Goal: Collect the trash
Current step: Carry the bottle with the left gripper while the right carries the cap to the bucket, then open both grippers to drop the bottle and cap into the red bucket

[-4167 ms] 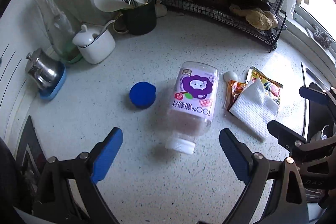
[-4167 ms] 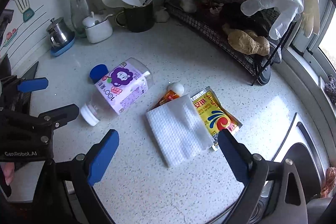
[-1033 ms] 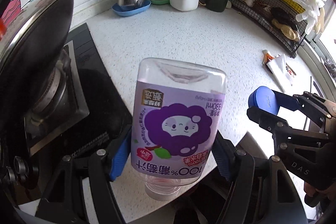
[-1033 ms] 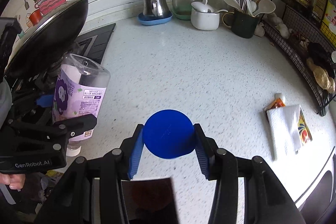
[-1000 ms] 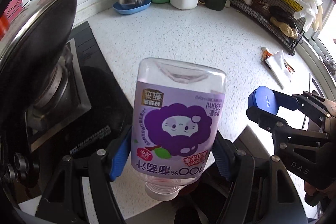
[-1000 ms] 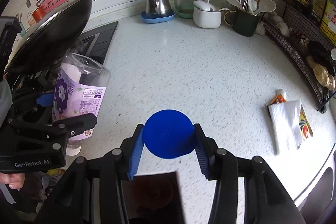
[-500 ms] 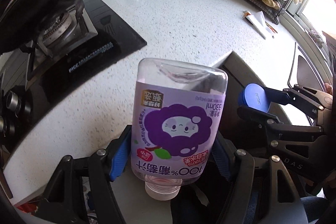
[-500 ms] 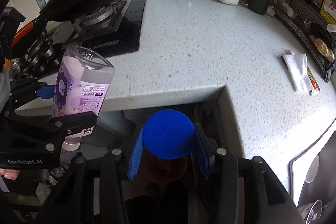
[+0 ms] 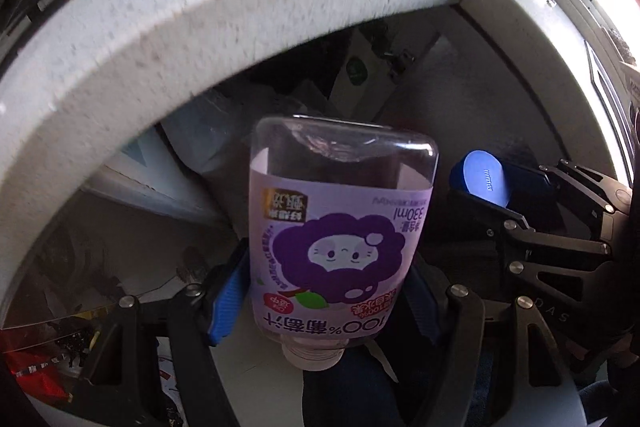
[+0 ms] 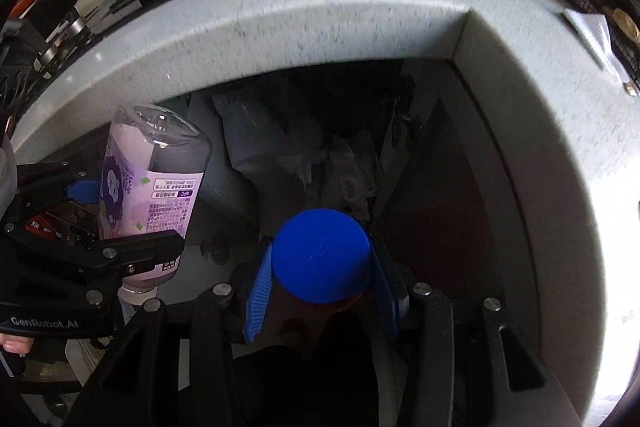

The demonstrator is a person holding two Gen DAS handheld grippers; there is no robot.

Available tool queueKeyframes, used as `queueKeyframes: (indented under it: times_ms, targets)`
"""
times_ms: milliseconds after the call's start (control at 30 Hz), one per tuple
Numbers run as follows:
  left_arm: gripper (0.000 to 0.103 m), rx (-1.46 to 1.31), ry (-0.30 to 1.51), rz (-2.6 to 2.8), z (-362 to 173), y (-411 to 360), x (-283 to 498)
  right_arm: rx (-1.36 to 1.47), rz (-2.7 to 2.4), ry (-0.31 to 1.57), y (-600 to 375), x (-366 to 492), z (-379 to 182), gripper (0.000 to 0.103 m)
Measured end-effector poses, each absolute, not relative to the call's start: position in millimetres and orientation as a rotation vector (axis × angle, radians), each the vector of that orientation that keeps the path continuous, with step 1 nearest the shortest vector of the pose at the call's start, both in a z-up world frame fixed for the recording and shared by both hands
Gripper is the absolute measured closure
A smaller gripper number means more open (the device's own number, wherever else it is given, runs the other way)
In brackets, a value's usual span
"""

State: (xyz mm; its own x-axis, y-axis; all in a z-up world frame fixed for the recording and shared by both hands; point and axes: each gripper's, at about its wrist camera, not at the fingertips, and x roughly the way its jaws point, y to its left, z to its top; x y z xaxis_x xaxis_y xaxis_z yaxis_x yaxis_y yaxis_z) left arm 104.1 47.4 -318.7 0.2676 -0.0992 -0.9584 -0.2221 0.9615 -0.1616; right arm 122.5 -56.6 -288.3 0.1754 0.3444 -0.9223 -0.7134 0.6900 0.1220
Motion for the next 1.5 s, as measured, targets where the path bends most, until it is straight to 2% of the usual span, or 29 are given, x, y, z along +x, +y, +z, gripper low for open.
queueKeyframes:
  times_ms: [767, 967, 1133, 1167, 1200, 1233, 1500]
  targets:
    - [0.036, -0.402, 1.432, -0.002, -621, 40, 138, -0.393, 0.698, 1.356, -50, 151, -573, 0.06]
    - [0.036, -0.366, 1.461, -0.037, -650, 28, 147, -0.408, 0.674, 1.4, -63, 154, -609, 0.06]
    - [0.035, -0.354, 1.493, -0.049, -656, 22, 151, -0.404, 0.655, 1.425, -68, 155, -617, 0.06]
    - [0.033, -0.358, 1.496, -0.051, -657, 23, 151, -0.405, 0.656, 1.43, -68, 155, -618, 0.06]
    - [0.024, -0.357, 1.493, -0.048, -658, 24, 152, -0.402, 0.659, 1.435, -69, 155, -618, 0.06]
    - [0.021, -0.352, 1.488, -0.045, -660, 27, 153, -0.401, 0.663, 1.437, -69, 155, -618, 0.06]
    - [0.018, -0.363, 1.495, 0.019, -661, 48, 146, -0.433, 0.704, 1.427, -56, 153, -623, 0.06]
